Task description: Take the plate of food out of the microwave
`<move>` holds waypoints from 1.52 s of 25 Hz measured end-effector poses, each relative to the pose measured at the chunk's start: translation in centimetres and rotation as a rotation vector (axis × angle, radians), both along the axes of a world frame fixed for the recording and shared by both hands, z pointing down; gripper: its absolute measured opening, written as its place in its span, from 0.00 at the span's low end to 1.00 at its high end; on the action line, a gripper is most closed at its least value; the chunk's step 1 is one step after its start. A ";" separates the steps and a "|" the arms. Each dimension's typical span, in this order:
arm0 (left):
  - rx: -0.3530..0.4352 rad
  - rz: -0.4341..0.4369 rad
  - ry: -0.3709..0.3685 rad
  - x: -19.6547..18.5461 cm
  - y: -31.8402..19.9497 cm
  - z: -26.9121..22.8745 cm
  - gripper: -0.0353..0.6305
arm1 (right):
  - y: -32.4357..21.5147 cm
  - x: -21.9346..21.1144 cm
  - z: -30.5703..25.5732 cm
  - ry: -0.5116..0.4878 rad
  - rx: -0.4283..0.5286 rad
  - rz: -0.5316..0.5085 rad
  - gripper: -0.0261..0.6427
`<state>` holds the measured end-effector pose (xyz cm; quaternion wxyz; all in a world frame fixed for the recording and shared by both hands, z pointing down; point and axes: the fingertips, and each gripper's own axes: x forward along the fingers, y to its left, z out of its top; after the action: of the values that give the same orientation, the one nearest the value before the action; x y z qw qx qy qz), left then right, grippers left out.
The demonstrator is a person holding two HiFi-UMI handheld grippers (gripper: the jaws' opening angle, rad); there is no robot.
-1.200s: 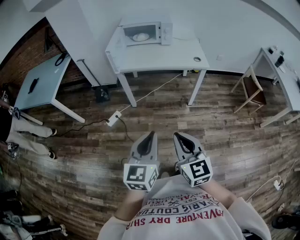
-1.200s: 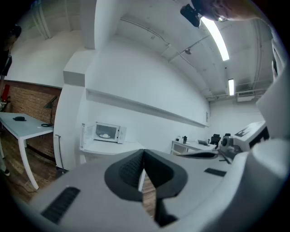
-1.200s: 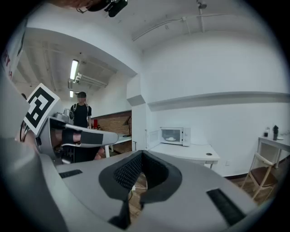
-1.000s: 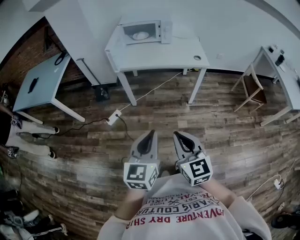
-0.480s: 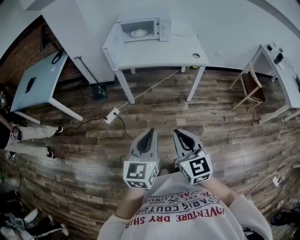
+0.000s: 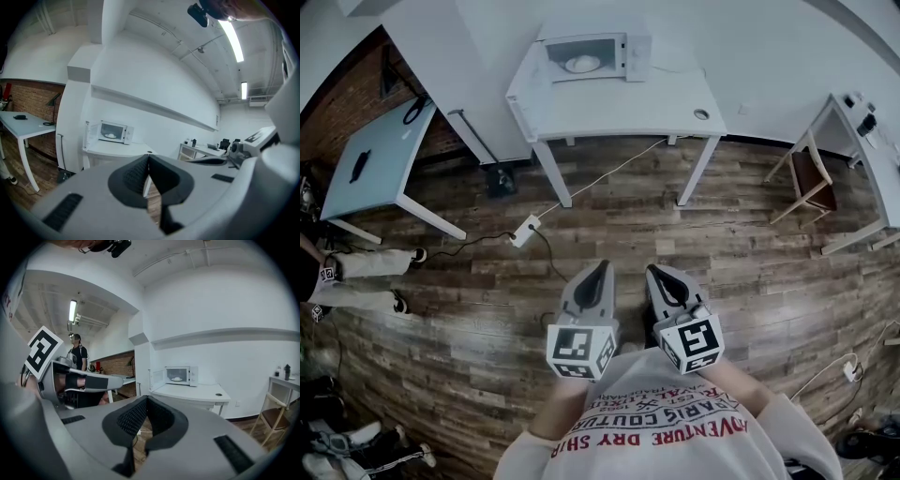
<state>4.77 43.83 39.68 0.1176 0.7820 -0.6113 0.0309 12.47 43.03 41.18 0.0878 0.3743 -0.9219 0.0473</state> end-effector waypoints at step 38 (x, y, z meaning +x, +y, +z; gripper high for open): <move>-0.045 -0.096 0.056 -3.7 -45.6 1.6 0.06 | -47.3 -2.6 0.0 0.009 -0.011 -0.064 0.06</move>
<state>1.08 -1.80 41.32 0.1537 0.7495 -0.6437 0.0172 9.85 -4.24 41.16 0.0952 0.3446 -0.9327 0.0479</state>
